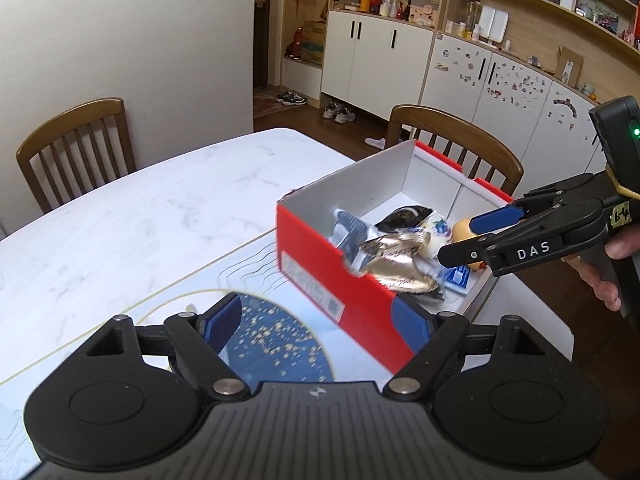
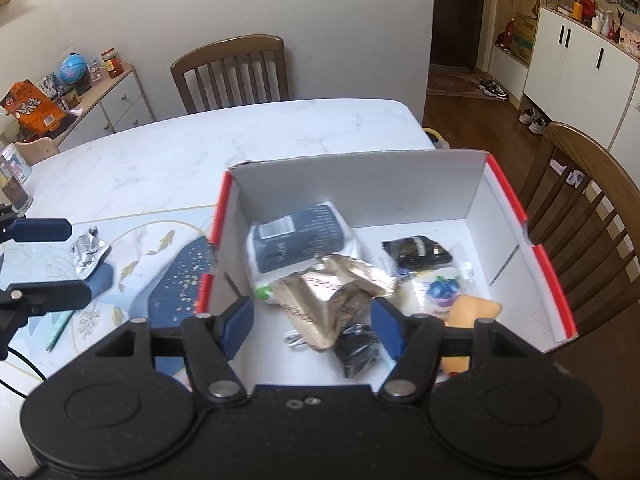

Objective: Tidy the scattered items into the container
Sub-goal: 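Withdraw both tools from the box toward the sachet and green stick, then grasp the white printed sachet with the right tool while the left tool grasps the mint-green stick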

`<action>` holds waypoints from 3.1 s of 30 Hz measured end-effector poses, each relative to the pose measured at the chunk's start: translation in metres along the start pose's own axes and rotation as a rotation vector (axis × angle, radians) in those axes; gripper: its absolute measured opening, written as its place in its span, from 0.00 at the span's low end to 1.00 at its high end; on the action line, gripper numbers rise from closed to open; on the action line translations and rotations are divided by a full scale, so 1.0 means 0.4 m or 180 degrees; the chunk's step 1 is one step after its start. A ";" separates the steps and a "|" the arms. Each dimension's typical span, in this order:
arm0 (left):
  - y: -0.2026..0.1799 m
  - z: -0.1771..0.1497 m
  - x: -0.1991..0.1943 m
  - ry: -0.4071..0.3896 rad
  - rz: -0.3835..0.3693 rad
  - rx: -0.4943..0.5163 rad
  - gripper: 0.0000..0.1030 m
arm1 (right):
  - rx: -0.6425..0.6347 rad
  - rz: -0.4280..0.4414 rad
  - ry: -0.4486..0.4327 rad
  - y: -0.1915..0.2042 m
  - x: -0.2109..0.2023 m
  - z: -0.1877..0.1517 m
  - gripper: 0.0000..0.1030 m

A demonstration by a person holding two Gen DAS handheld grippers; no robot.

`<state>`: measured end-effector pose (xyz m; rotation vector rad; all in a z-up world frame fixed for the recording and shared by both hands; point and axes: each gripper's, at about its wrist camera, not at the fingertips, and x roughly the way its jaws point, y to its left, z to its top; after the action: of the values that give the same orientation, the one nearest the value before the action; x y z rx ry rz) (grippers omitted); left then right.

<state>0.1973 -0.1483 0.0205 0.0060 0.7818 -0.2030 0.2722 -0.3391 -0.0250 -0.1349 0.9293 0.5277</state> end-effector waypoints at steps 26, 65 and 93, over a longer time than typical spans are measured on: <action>0.271 -0.222 -0.131 0.0110 0.0270 -0.0461 0.87 | -0.0509 0.0427 -0.0009 0.407 0.093 0.042 0.76; 0.478 -0.458 -0.039 0.0200 0.0231 -0.0916 1.00 | -0.1307 0.0718 0.0330 0.764 0.409 0.094 0.82; 0.368 -0.464 0.024 0.0091 0.0740 -0.0379 0.60 | -0.1854 0.0878 0.0429 0.810 0.534 0.098 0.71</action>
<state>0.1014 0.0091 -0.1284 -0.0129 0.8139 0.0644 0.2457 0.0345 -0.1344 -0.5790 0.9077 1.0488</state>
